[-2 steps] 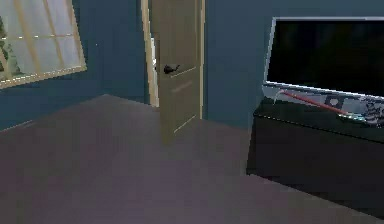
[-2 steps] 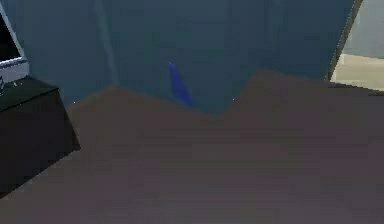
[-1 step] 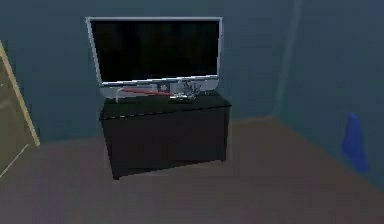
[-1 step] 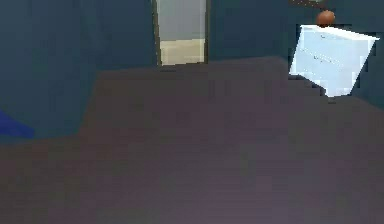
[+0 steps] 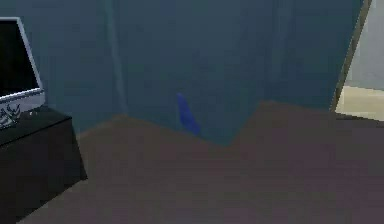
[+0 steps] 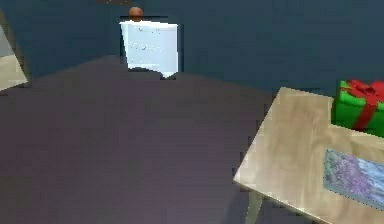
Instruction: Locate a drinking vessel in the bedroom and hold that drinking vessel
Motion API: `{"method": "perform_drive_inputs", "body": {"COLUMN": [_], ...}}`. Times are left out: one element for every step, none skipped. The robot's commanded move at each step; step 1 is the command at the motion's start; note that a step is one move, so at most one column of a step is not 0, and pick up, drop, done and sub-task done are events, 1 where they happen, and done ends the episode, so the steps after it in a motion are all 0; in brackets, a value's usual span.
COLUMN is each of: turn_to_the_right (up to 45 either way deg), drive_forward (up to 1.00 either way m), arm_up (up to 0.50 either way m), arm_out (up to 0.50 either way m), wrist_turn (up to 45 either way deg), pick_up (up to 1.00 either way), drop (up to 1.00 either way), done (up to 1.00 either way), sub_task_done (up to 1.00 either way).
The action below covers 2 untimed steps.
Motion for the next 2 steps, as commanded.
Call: {"method": "perform_drive_inputs", "body": {"turn_to_the_right": [45.0, 15.0], "drive_forward": [0.00, 0.00], "arm_up": [0.00, 0.00], "arm_out": [0.00, 0.00], "wrist_turn": [0.0, 0.0], "pick_up": [0.00, 0.00], "drop": [0.00, 0.00], "done": [0.00, 0.00], "sub_task_done": [0.00, 0.00]}}
